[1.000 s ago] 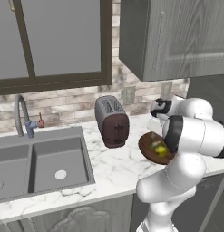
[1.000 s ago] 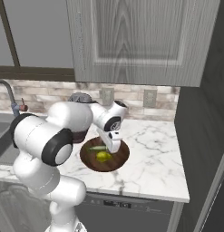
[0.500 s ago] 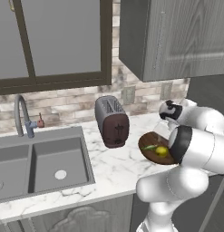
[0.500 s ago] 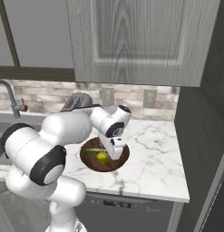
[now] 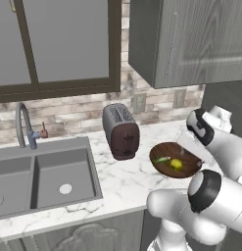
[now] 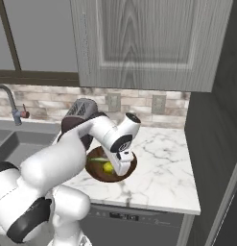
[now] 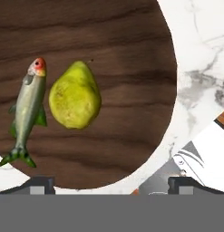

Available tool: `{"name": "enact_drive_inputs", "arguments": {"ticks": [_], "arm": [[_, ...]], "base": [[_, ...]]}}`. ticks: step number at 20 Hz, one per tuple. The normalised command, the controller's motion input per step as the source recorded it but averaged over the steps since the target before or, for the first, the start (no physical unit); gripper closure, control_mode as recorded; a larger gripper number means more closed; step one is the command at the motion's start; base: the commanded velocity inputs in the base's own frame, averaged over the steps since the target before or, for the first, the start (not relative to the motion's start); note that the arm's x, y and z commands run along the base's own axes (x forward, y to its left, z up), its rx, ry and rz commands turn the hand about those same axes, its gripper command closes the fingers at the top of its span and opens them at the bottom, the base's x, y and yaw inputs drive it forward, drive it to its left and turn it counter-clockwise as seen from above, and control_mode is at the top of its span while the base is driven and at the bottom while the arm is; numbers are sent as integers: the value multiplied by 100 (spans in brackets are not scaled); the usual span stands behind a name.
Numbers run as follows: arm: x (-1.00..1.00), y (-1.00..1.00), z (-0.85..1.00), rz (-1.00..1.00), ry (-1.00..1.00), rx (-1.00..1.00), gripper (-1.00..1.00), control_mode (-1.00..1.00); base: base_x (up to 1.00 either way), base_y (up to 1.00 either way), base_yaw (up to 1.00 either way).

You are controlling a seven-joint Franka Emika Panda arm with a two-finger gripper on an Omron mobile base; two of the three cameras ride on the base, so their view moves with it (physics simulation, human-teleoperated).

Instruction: Take the fish, sweet potato, and pear from the freezer and place them in the bowl on the counter.

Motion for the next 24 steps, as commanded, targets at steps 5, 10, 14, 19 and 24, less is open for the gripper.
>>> {"name": "enact_drive_inputs", "arguments": {"ticks": [5, 10, 14, 19, 24], "arm": [[-65, 0, 59, 0, -1, 0, -100, -100], [-58, 0, 62, 0, -8, 0, -100, -100], [-48, 5, 68, 1, -21, 0, -100, -100], [-39, 12, 62, 4, -27, 0, -100, -100], [-27, 11, 54, 1, -12, -6, -100, -100]], "base": [[0, 0, 0], [0, 0, 0], [0, 0, 0], [0, 0, 0], [0, 0, 0]]}}
